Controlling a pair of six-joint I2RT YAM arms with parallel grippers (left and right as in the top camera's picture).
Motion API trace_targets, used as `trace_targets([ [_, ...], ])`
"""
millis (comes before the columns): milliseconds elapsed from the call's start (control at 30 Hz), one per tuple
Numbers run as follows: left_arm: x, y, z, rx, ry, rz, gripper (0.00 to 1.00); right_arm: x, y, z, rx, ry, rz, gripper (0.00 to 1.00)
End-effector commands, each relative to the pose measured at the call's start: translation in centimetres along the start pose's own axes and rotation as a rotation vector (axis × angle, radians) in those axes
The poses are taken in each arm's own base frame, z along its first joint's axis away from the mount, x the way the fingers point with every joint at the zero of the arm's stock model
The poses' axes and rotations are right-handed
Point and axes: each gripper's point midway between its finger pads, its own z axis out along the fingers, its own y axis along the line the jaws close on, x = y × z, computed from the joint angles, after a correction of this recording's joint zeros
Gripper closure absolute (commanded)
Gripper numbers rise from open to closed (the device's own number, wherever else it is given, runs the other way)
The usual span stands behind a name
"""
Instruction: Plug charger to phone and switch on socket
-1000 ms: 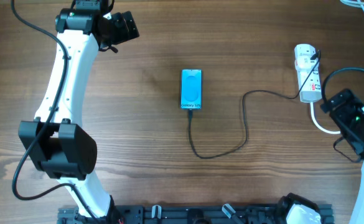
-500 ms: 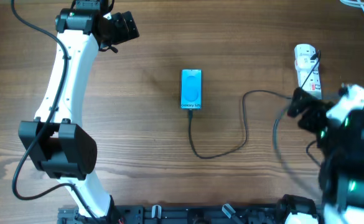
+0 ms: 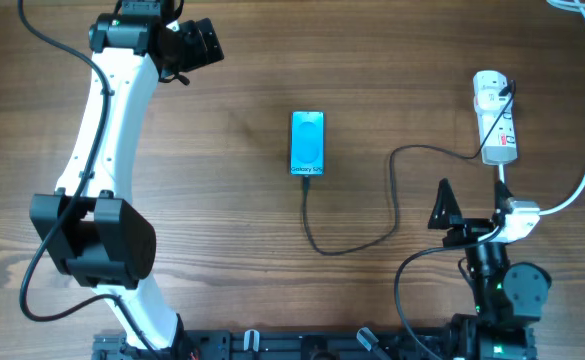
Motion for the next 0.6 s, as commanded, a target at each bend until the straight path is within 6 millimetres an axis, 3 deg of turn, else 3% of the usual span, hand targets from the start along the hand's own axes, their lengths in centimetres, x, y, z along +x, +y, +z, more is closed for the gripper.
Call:
trace_targets([
  [0, 0.0, 0.5, 0.3, -0.014, 0.001, -0.014, 0.0, 0.3, 0.1, 0.0, -0.017, -0.042, -0.06, 0.0],
  [233, 0.0, 0.5, 0.3, -0.014, 0.001, -0.014, 0.0, 0.3, 0.1, 0.0, -0.013, -0.041, -0.147, 0.0],
  [433, 0.0, 0.5, 0.3, -0.014, 0.001, -0.014, 0.0, 0.9, 2.2, 0.0, -0.087, -0.033, -0.285, 0.0],
  [567, 0.0, 0.5, 0.3, -0.014, 0.001, -0.014, 0.0, 1.0, 2.2, 0.0, -0.083, -0.029, -0.282, 0.0],
])
